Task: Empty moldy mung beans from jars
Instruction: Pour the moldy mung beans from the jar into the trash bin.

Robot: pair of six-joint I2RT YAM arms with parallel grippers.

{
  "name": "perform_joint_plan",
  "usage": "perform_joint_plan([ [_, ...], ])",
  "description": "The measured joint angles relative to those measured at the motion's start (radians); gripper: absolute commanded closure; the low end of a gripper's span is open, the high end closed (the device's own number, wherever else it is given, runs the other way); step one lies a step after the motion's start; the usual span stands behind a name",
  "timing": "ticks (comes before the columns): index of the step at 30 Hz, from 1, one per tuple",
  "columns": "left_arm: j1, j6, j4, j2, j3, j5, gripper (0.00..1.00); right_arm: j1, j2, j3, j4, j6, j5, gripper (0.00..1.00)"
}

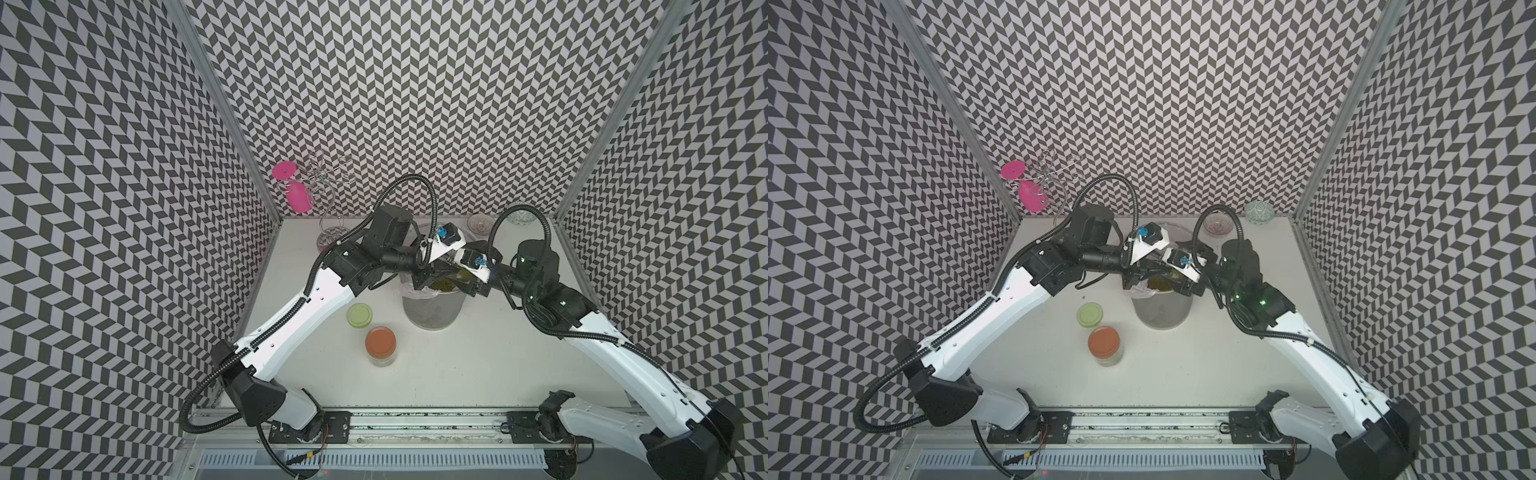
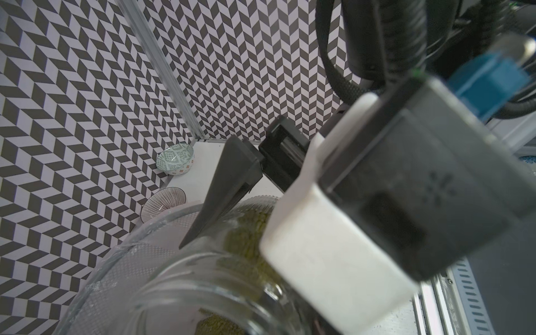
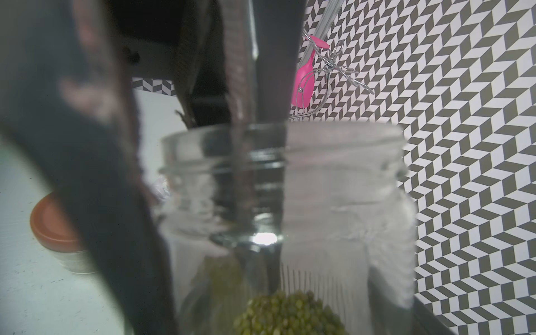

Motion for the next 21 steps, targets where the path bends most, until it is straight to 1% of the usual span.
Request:
perform_joint_plan([
  [10,-0.002,-0.013,-0.008,0.002,0.000,-0.016,1.00,0.000,0.000,-0.034,0.061,0.005,0.000,0.11],
  [12,-0.009,-0.026,-0.016,0.009,-0.001,-0.039,1.00,0.001,-0.003,-0.036,0.092,0.031,0.000,0.06],
  [14,-0.006,-0.040,-0.018,0.023,-0.005,-0.090,1.00,0.003,-0.020,-0.036,0.128,0.055,-0.002,0.01],
  [15,-0.001,-0.045,-0.017,0.029,-0.006,-0.110,1.00,0.005,-0.031,-0.036,0.134,0.060,-0.004,0.00],
  [18,0.017,-0.055,-0.031,0.045,-0.014,-0.164,1.00,0.008,-0.058,-0.036,0.181,0.081,-0.008,0.01],
  [21,0.022,-0.066,-0.047,0.050,-0.020,-0.193,1.00,0.008,-0.074,-0.036,0.208,0.092,-0.008,0.01],
])
